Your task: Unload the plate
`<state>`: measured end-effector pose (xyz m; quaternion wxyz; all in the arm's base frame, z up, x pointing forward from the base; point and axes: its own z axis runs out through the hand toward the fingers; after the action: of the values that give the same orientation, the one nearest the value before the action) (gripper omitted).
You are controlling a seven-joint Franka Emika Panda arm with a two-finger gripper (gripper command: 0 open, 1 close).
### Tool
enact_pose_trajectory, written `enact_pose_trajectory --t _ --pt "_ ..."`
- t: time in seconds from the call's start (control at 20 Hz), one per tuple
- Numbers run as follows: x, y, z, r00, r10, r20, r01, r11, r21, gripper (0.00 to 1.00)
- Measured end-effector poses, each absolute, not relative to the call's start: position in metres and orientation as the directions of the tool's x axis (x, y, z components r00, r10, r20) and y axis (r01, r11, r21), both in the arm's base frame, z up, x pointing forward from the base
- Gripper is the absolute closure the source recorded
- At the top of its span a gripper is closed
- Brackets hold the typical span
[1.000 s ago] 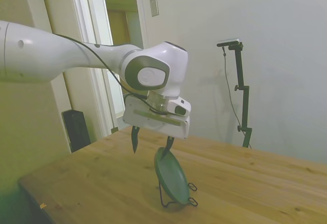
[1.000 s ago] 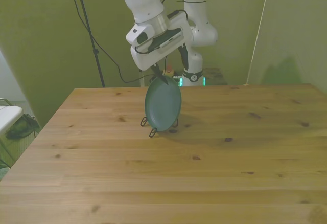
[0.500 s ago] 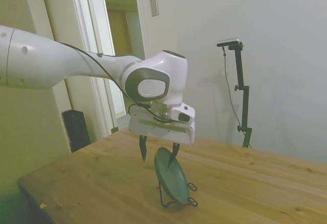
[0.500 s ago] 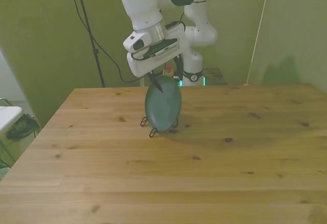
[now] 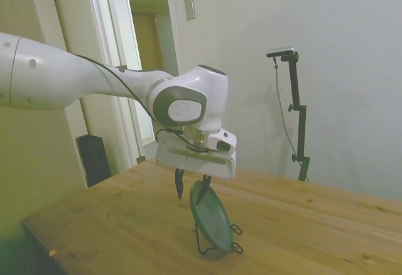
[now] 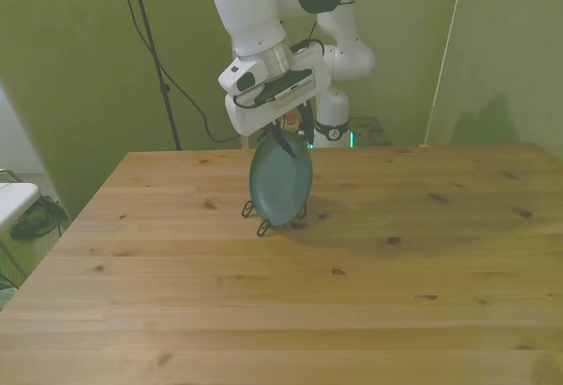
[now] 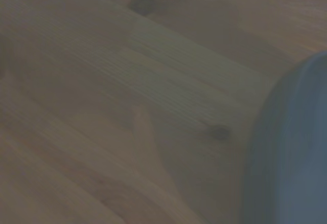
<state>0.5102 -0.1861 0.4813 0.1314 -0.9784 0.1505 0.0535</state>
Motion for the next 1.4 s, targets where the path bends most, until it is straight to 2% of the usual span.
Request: enact_pose_trajectory --t 0.9,1.1,1.4 --pt "0.507 -0.212 0.499 0.944 -0.315 -0.099 -0.330 -0.913 -0.239 1.00" --pt "0.505 -0.221 0.518 0.942 -0.331 -0.060 -0.335 -0.912 -0.235 1.00" --pt "0.502 -0.235 0.562 0.933 -0.359 0.022 -0.346 -0.911 -0.225 1.00"
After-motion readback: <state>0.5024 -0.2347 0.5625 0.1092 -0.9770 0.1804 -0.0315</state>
